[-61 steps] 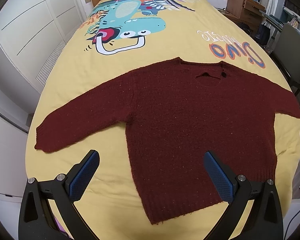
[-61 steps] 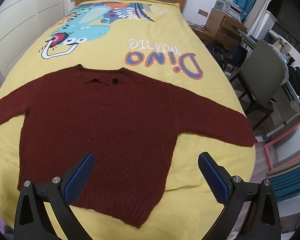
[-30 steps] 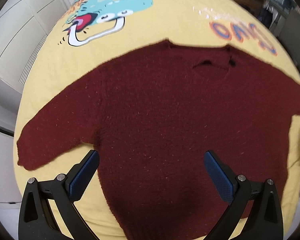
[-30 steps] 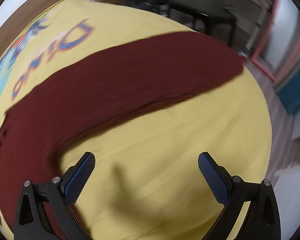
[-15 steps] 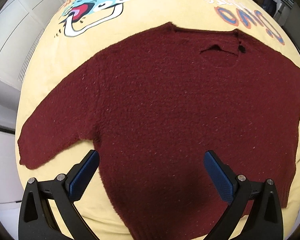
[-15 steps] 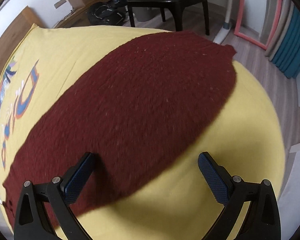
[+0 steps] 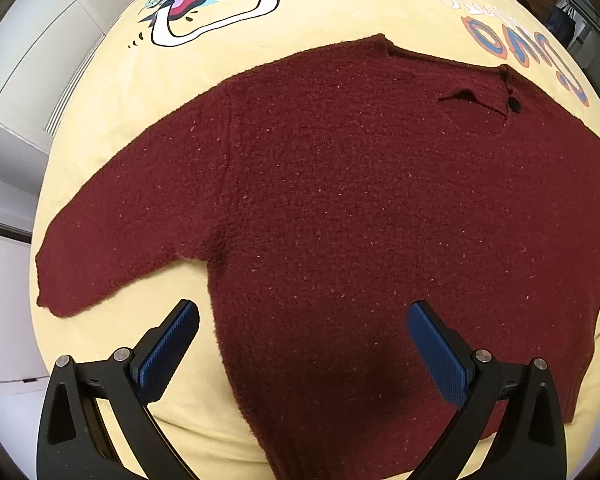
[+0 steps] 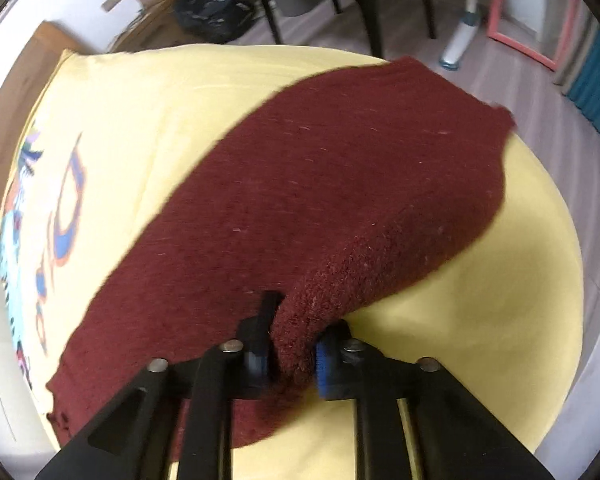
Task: Fold small clothes
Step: 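Move the right gripper to the sweater sleeve and grasp its cuff, then lift the sleeve with the right gripper and fold it across the sweater body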
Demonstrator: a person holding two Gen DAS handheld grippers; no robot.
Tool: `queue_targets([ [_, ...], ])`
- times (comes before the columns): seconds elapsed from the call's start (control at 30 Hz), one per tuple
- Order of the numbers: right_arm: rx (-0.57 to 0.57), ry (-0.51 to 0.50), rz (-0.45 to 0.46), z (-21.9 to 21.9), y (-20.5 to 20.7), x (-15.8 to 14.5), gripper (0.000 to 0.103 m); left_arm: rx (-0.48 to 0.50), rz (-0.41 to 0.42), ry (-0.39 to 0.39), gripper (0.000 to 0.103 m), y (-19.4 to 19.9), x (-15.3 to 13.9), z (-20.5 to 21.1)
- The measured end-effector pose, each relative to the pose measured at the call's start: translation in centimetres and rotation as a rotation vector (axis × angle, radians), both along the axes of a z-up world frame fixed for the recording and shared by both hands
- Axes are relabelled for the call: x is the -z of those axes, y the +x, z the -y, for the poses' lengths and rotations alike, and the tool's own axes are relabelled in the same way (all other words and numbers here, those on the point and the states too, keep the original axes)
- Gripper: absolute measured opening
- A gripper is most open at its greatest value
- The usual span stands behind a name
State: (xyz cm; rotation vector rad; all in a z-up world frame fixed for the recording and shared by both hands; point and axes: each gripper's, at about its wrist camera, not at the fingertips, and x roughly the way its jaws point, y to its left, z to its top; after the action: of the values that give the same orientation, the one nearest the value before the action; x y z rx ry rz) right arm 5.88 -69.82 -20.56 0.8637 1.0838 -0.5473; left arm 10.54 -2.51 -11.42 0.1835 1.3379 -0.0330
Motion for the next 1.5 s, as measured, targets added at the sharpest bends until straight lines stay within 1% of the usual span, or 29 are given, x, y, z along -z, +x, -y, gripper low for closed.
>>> queue_targets([
  [0.07, -0.039, -0.064, 0.000, -0.7, 0.3, -1.5, 0.013, 0.008, 0.013, -0.005, 0.102, -0.1, -0.4, -0.1],
  [0.17, -0.108, -0.156, 0.050, -2.5, 0.8, -5.1, 0.012, 0.022, 0.027, -0.011, 0.102, -0.1, -0.8, -0.3],
  [0.2, -0.134, -0.185, 0.066, -3.9, 0.7, -6.5, 0.012, 0.022, 0.032, -0.010, 0.102, -0.1, -0.9, -0.5],
  [0.23, -0.167, -0.220, 0.093, -5.1, 0.9, -8.4, 0.012, 0.022, 0.036, -0.008, 0.102, -0.1, -1.0, -0.6],
  [0.27, -0.183, -0.239, 0.107, -5.6, 1.1, -9.6, 0.012, 0.019, 0.042, -0.009, 0.102, -0.1, -1.1, -0.9],
  [0.3, -0.214, -0.267, 0.131, -6.8, 1.5, -11.5, 0.012, 0.016, 0.050, -0.012, 0.102, -0.2, -1.3, -1.1],
  [0.4, -0.284, -0.312, 0.177, -10.9, 2.0, -15.1, 0.012, 0.015, 0.066, -0.036, 0.102, -0.5, -1.7, -1.9],
  [0.5, -0.366, -0.336, 0.227, -14.9, 3.9, -18.8, 0.012, 0.031, 0.084, -0.032, 0.102, -0.5, -2.1, -2.3],
  [0.57, -0.423, -0.354, 0.240, -18.6, 4.3, -20.3, 0.012, 0.049, 0.104, -0.025, 0.102, -0.5, -2.2, -2.5],
  [0.63, -0.491, -0.391, 0.253, -22.0, 5.7, -21.7, 0.012, 0.053, 0.117, -0.031, 0.102, -0.6, -2.3, -2.8],
  [0.73, -0.574, -0.381, 0.271, -26.2, 7.4, -22.8, 0.012, 0.042, 0.126, -0.071, 0.102, -0.4, -2.2, -3.2],
  [0.8, -0.630, -0.385, 0.270, -28.8, 8.4, -23.0, 0.012, 0.032, 0.128, -0.093, 0.102, 0.0, -2.0, -3.5],
  [0.9, -0.699, -0.371, 0.282, -33.1, 9.2, -22.9, 0.012, 0.027, 0.126, -0.103, 0.102, 0.4, -1.8, -3.8],
  [1.03, -0.766, -0.327, 0.277, -37.7, 10.6, -21.0, 0.012, 0.051, 0.123, -0.097, 0.102, 0.9, -1.6, -3.6],
  [1.17, -0.821, -0.267, 0.247, -42.5, 11.4, -17.7, 0.012, 0.060, 0.128, -0.078, 0.102, 1.2, -1.3, -3.8],
  [1.27, -0.870, -0.236, 0.194, -45.7, 11.5, -14.1, 0.012, 0.045, 0.122, -0.089, 0.102, 1.3, -1.0, -4.4],
  [1.3, -0.881, -0.232, 0.182, -46.4, 11.4, -13.2, 0.012, 0.039, 0.119, -0.092, 0.102, 1.4, -0.9, -4.6],
  [1.33, -0.901, -0.229, 0.156, -47.4, 11.2, -11.7, 0.012, 0.035, 0.116, -0.093, 0.102, 1.4, -0.8, -4.8],
  [1.4, -0.922, -0.207, 0.114, -48.6, 10.7, -9.4, 0.012, 0.027, 0.109, -0.092, 0.102, 1.5, -0.4, -5.1],
  [1.5, -0.927, -0.165, 0.064, -49.1, 9.6, -6.9, 0.013, 0.021, 0.097, -0.093, 0.102, 1.5, 0.1, -5.3],
])
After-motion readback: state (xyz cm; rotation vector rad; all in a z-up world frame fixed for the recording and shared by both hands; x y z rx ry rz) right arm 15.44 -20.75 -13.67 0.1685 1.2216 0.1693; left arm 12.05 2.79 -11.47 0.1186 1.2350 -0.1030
